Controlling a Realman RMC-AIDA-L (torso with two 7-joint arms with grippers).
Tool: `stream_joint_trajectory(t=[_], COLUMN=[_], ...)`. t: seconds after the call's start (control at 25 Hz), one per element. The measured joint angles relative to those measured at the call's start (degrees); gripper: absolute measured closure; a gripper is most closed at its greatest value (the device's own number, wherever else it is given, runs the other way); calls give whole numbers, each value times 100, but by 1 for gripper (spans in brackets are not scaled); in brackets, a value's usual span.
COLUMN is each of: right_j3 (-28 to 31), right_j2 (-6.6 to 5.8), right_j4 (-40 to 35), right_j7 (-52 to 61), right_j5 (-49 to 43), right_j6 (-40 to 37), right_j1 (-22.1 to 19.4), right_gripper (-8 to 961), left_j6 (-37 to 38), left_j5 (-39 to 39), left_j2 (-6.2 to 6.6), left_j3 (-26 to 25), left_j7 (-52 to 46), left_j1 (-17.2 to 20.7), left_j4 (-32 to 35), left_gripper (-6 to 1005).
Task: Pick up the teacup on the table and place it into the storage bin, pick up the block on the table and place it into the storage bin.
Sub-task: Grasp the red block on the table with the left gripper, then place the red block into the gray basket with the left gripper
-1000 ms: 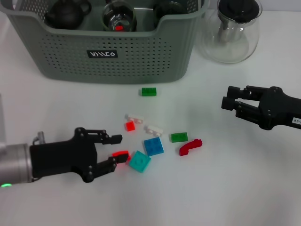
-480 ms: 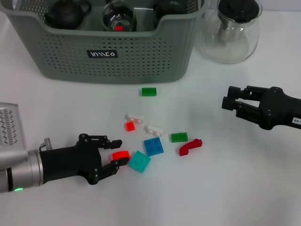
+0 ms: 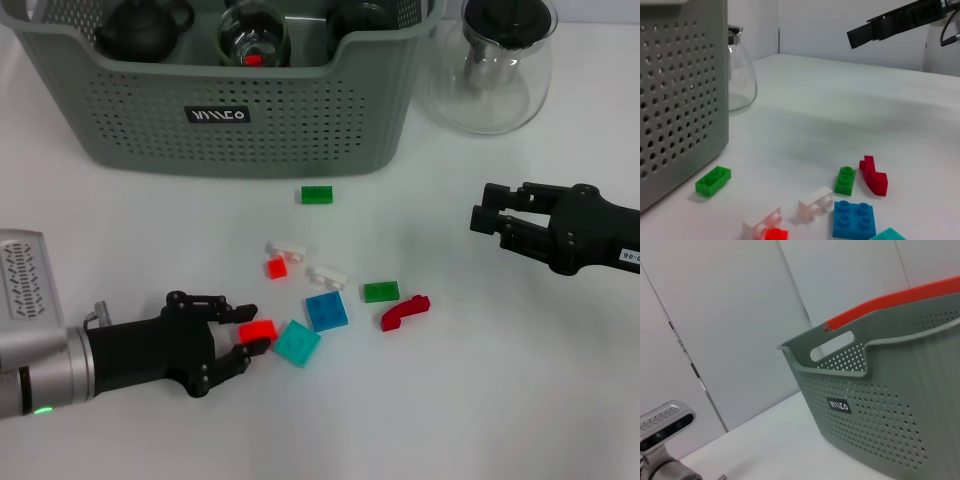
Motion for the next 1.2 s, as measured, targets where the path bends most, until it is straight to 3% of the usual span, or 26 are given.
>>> stream_joint_trajectory(t=[0.32,0.44,0.68,0.76,0.96,1.0,1.04,1.08,1.16,1.2], right_j3=[-1,15,30,34,41,41,41,41,41,41], right_j2=[-20,-29,-28,-28,-28,-28,-28,-28,-28,-28], right_j4=[50,60,62,61,62,62,62,62,62,62], right_j7=[0,0,0,0,0,0,0,0,0,-2], right_j5=[0,0,0,0,0,0,0,0,0,0], right_j6=[1,0,1,1,1,1,1,0,0,0], right_j1=[9,2,22,36,66,71,72,74,75,78], right_gripper=[529,529,530,530,531,531,531,531,531,531], left_j6=[-271,-178,923,1569,2632,2713,2713,2712,2312,2312], left_j5=[-19,-19,-15,-25,-516,-836,-836,-1032,-1225,-1225], left_j2=[-8,16,61,138,486,618,618,711,923,923], left_j3=[-119,-147,-579,-892,-1327,-1430,-1430,-1467,-1434,-1434], left_j7=[-190,-439,-1546,-2410,-4253,-4858,-4858,-5177,-5766,-5766], left_j1=[-26,-37,-96,-276,-978,-1283,-1283,-1490,-1989,-1989], left_j4=[-5,49,655,964,1231,1258,1258,1298,1604,1604], left_gripper=[619,804,804,804,803,803,803,803,803,803])
